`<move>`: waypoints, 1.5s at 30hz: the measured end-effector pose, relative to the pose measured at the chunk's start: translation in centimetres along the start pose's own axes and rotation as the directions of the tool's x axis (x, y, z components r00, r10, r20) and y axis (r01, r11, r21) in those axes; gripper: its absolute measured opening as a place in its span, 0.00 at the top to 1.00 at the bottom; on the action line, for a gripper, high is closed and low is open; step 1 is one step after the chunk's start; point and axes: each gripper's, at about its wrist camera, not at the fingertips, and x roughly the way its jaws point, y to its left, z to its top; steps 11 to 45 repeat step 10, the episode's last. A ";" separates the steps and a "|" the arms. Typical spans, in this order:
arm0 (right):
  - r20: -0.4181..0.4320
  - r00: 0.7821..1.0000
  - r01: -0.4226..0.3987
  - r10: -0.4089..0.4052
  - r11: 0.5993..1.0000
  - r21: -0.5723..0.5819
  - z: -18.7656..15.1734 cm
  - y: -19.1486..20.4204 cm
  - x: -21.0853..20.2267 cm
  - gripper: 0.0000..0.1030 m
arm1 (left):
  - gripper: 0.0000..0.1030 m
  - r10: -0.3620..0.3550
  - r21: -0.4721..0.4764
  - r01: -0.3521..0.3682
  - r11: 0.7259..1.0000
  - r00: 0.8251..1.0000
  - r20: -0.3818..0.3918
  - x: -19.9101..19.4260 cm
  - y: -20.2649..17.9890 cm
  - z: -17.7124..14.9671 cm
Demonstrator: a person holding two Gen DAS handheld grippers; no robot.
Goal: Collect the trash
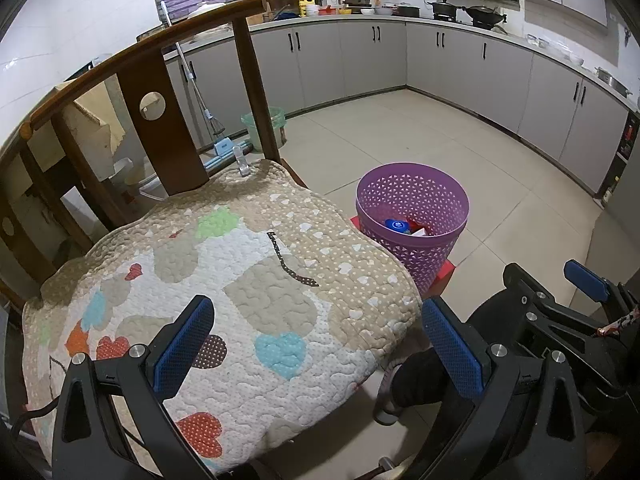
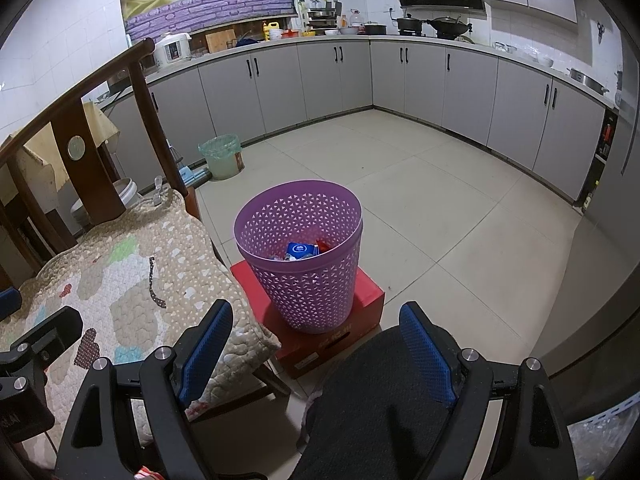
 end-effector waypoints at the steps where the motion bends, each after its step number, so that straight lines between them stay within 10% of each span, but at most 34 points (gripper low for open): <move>1: 0.000 1.000 0.000 0.000 1.000 0.002 0.0 0.0 0.0 0.14 | 0.00 0.000 -0.001 0.000 1.000 1.000 -0.001 0.0 0.0 0.0; 45: -0.010 1.000 -0.006 0.006 1.000 0.004 -0.2 0.1 0.2 0.14 | 0.00 -0.044 0.007 0.044 0.999 0.999 -0.013 0.0 0.2 -0.1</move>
